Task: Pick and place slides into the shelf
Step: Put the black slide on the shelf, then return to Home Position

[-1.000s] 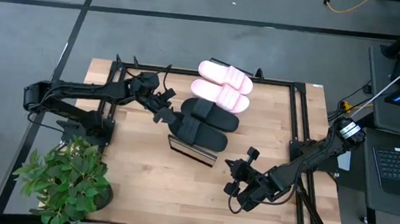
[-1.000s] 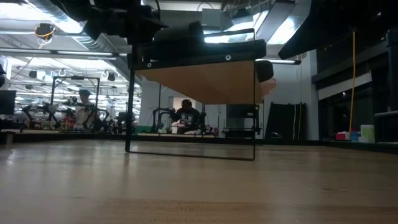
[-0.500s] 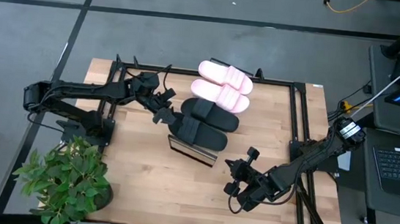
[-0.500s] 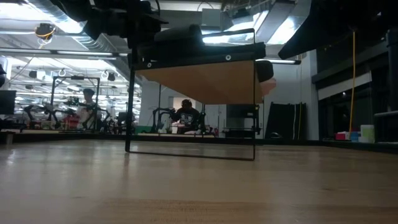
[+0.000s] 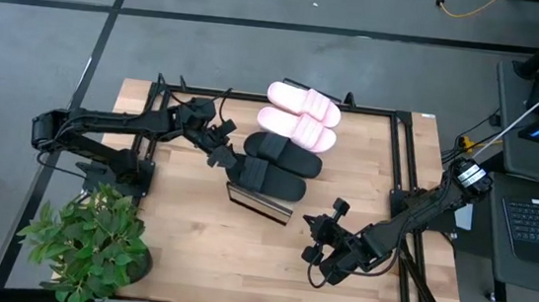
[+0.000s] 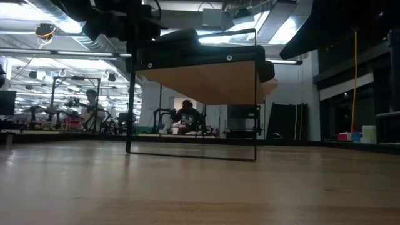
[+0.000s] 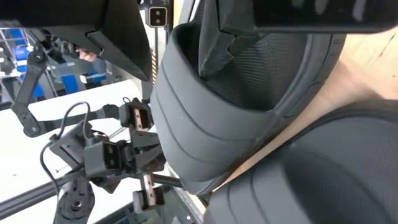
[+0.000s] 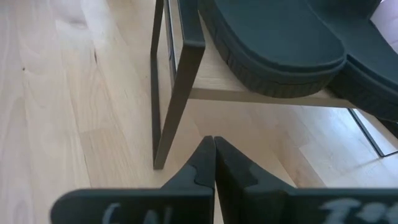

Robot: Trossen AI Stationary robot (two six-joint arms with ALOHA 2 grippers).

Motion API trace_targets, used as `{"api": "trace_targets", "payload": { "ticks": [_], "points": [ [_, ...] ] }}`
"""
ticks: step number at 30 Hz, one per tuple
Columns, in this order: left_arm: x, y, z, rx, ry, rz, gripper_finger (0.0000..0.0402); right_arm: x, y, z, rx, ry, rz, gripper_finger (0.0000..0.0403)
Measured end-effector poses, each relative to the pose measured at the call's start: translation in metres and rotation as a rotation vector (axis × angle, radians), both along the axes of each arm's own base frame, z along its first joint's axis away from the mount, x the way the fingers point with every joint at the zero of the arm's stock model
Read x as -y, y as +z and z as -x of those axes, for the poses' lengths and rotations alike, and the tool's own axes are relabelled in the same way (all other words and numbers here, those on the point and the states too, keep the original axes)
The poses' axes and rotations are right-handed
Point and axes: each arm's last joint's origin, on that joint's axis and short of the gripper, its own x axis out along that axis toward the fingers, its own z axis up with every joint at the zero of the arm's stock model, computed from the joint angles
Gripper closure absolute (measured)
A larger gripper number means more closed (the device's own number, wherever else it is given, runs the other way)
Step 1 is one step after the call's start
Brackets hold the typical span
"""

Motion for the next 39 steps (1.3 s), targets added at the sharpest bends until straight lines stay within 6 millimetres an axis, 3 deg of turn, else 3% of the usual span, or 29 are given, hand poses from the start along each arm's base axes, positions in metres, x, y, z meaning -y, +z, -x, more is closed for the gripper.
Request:
{"api": "trace_targets", "payload": {
  "ticks": [20,39],
  "points": [
    [0.0,-0.006,0.003,-0.056,0.015,-0.035,0.0277,0.0,0.0,0.0,-0.007,0.006,-0.017,0.0399],
    [-0.013,-0.009,0.01,-0.087,0.041,0.002,0.0277,0.0,0.0,0.0,-0.008,0.007,-0.015,0.0399]
  ]
}}
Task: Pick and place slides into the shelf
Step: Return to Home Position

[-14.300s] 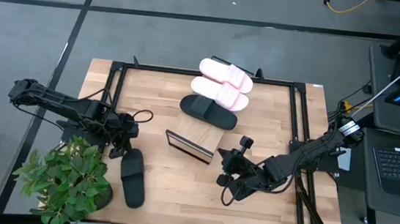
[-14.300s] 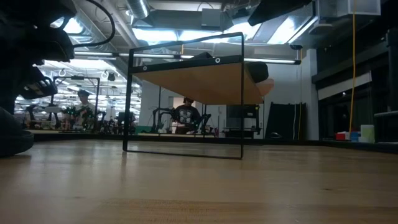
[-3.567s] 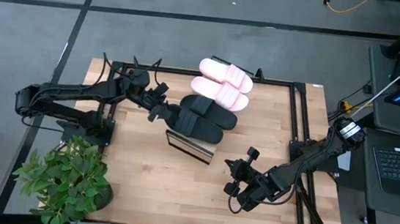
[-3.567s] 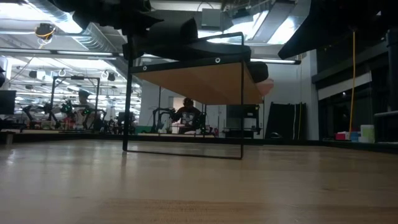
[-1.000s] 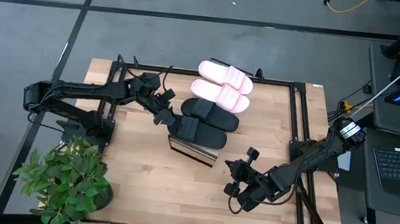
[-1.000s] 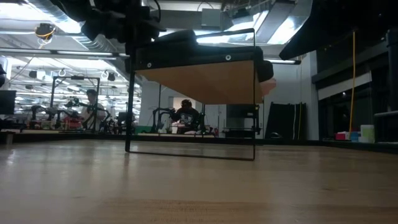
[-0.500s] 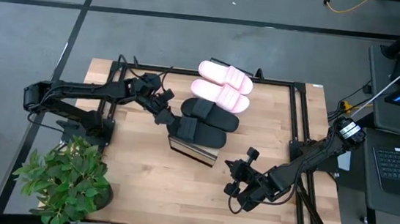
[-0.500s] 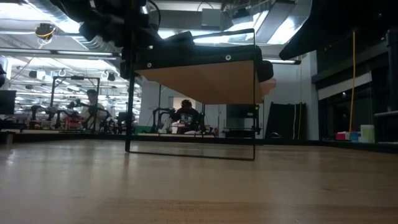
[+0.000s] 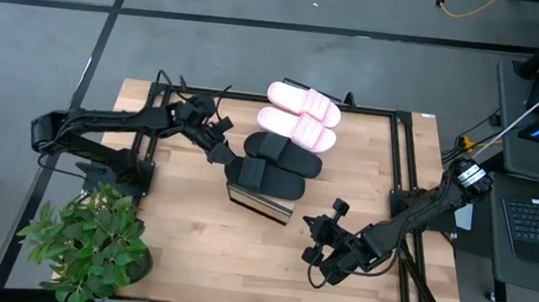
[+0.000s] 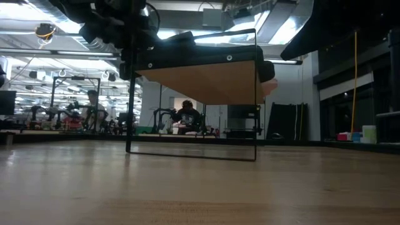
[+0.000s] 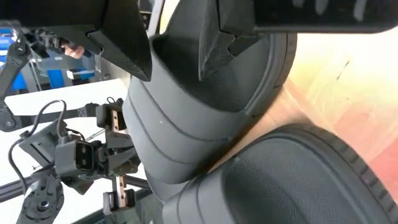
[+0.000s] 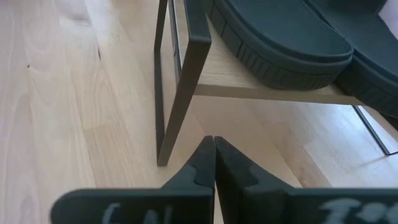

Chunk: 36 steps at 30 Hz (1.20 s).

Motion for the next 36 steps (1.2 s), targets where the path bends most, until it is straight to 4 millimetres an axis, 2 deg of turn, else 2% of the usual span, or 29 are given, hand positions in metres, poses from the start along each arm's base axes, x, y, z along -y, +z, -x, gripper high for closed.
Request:
{"api": "trace_targets", "payload": {
  "ticks": [13,21,24,28,31,36],
  "points": [
    [-0.011,0.002,0.013,0.007,-0.003,-0.028,0.0277,0.0,0.0,0.0,0.0,0.0,0.001,0.0392],
    [-0.012,0.023,0.034,0.087,0.033,-0.102,0.0277,0.0,0.0,0.0,-0.001,0.0,0.002,0.0396],
    [-0.009,0.035,0.044,0.168,0.007,-0.2,0.0277,0.0,0.0,0.0,-0.001,0.001,0.006,0.039],
    [-0.002,0.052,0.059,0.278,0.007,-0.422,0.0277,-0.001,0.003,-0.002,-0.002,0.027,0.071,0.0394],
    [0.005,0.063,0.071,0.336,0.039,-0.566,0.0277,-0.004,0.014,-0.006,0.008,0.049,0.082,0.0399],
    [0.014,0.076,0.088,0.422,0.04,-0.709,0.0282,-0.011,0.04,-0.016,0.048,0.082,0.108,0.0394]
  ]
}}
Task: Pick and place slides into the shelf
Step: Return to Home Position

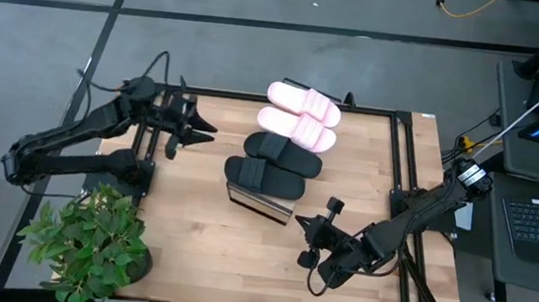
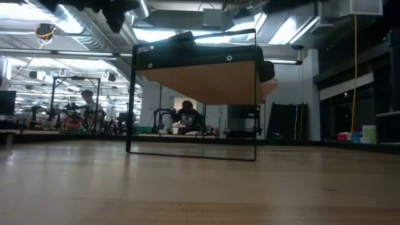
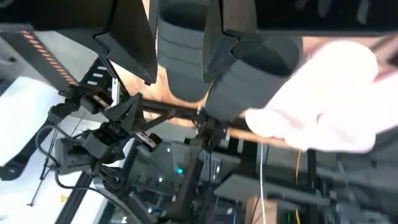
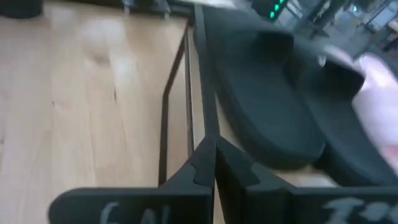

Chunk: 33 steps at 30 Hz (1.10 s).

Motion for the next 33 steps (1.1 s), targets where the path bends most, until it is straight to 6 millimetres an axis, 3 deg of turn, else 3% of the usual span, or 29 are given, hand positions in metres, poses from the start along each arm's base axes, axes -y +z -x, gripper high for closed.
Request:
{"api": "trace_targets", "payload": {
  "ticks": [10,19,23,29,33],
  "points": [
    [0.012,0.013,0.02,0.095,0.033,-0.185,0.0318,-0.004,0.056,-0.014,0.09,0.004,0.062,0.0399],
    [0.019,0.011,0.027,0.071,0.021,-0.288,0.0394,0.023,0.113,-0.016,0.057,0.002,0.016,0.04],
    [0.021,0.01,0.027,0.066,0.028,-0.311,0.0397,0.038,0.129,-0.008,0.037,0.054,0.009,0.0401],
    [0.024,0.01,0.025,0.059,0.05,-0.334,0.0401,0.056,0.141,0.008,0.026,0.084,0.031,0.0401],
    [0.027,0.011,0.026,0.068,0.034,-0.338,0.0401,0.067,0.12,0.018,0.053,0.079,0.022,0.0401]
  ]
}}
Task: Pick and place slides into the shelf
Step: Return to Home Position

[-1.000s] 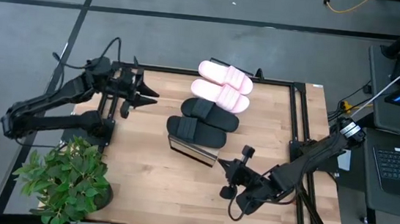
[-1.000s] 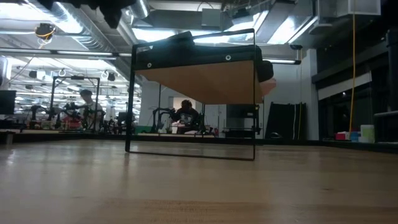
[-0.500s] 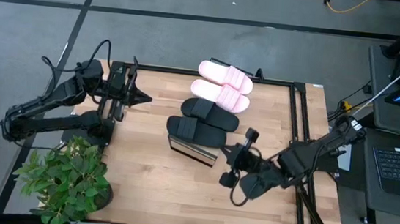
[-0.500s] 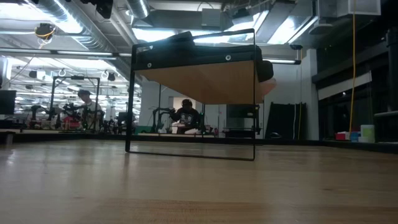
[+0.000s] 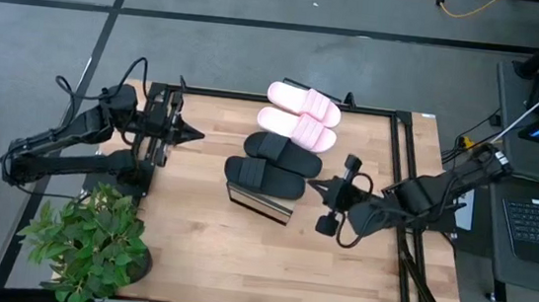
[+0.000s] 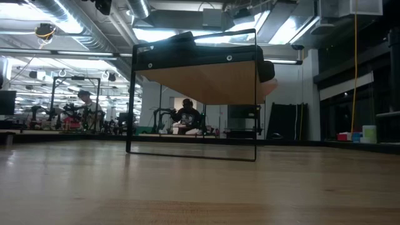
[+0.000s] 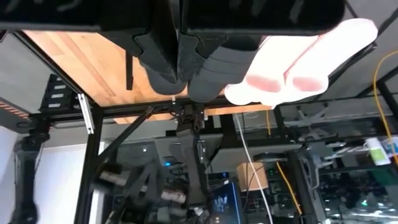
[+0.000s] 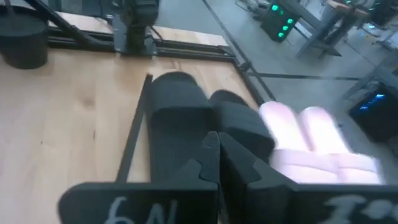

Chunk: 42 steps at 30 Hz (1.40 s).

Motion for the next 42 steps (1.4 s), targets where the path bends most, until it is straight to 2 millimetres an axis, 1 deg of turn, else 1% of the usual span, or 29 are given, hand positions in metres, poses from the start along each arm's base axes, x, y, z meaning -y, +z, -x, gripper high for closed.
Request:
{"api": "trace_targets", "payload": {
  "ticks": [2,4,7,9,13,16,18,21,26,31,37,39,42],
  "points": [
    [0.001,0.0,0.0,0.0,-0.009,0.001,0.0401,0.003,-0.016,0.005,0.028,0.042,-0.013,0.0402],
    [0.002,0.0,-0.001,-0.001,-0.007,0.001,0.0401,0.006,-0.028,0.013,0.071,0.121,-0.024,0.0402],
    [0.002,0.0,-0.001,-0.002,0.015,-0.003,0.0401,0.013,-0.032,0.031,0.171,0.243,-0.047,0.0401],
    [0.002,-0.001,-0.001,-0.006,0.015,-0.013,0.0401,0.021,-0.032,0.045,0.229,0.286,-0.062,0.04],
    [0.002,-0.004,0.0,-0.042,0.005,-0.021,0.0401,0.036,-0.041,0.074,0.258,0.333,-0.051,0.0401],
    [0.003,-0.014,0.0,-0.093,-0.006,-0.002,0.0401,0.045,-0.055,0.092,0.273,0.351,-0.068,0.0401],
    [0.003,-0.026,0.001,-0.11,0.002,0.004,0.0401,0.051,-0.067,0.102,0.275,0.347,-0.081,0.0399],
    [0.003,-0.043,0.001,-0.082,0.012,-0.007,0.0401,0.057,-0.088,0.113,0.281,0.339,-0.104,0.04],
    [0.007,-0.067,0.011,-0.017,0.038,-0.003,0.0401,0.063,-0.122,0.124,0.325,0.327,-0.156,0.0399],
    [0.008,-0.088,0.02,0.005,0.144,0.029,0.0401,0.065,-0.15,0.127,0.351,0.331,-0.187,0.0398],
    [0.005,-0.113,0.019,0.092,0.235,0.017,0.0401,0.065,-0.173,0.128,0.389,0.358,-0.187,0.0398],
    [0.004,-0.123,0.017,0.112,0.235,0.028,0.0401,0.065,-0.179,0.129,0.394,0.357,-0.195,0.0396],
    [0.005,-0.141,0.014,0.092,0.22,0.059,0.0401,0.065,-0.184,0.129,0.401,0.352,-0.217,0.0396]
  ]
}}
